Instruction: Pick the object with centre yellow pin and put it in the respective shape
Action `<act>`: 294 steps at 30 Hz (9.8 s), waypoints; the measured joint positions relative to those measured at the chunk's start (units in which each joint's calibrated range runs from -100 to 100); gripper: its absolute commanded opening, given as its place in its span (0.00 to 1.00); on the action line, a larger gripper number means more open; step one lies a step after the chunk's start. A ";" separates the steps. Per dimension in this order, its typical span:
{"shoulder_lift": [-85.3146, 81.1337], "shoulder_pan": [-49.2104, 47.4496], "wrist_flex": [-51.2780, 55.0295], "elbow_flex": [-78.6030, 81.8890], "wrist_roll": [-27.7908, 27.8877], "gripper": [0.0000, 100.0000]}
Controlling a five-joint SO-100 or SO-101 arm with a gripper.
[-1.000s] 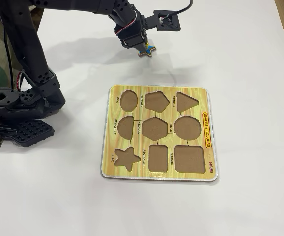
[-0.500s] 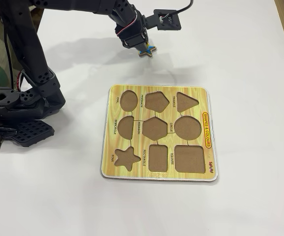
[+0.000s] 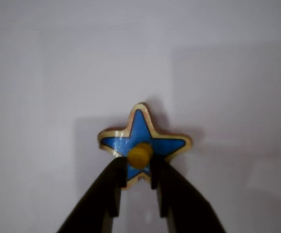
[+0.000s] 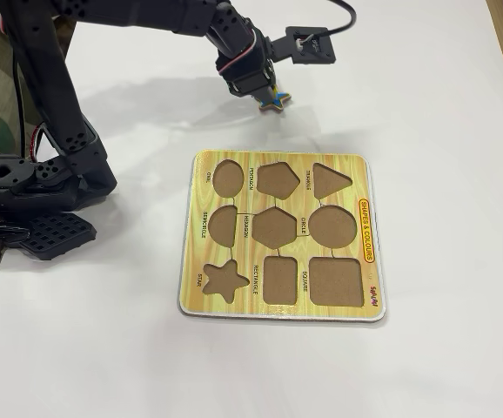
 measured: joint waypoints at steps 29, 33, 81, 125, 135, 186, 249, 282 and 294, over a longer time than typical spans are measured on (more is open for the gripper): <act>-9.71 1.68 0.00 3.60 4.94 0.06; -9.11 1.22 0.00 3.33 4.94 0.06; 2.23 1.12 0.00 -4.95 5.20 0.12; 5.33 -1.68 -0.43 -4.05 5.15 0.12; 5.41 -1.78 -0.60 -4.05 5.15 0.05; -3.69 14.03 -0.17 1.80 14.20 0.01; -43.47 66.60 -0.17 43.08 33.70 0.01; -39.86 68.57 -5.83 42.45 34.43 0.01; -39.86 68.57 -6.17 42.36 36.35 0.01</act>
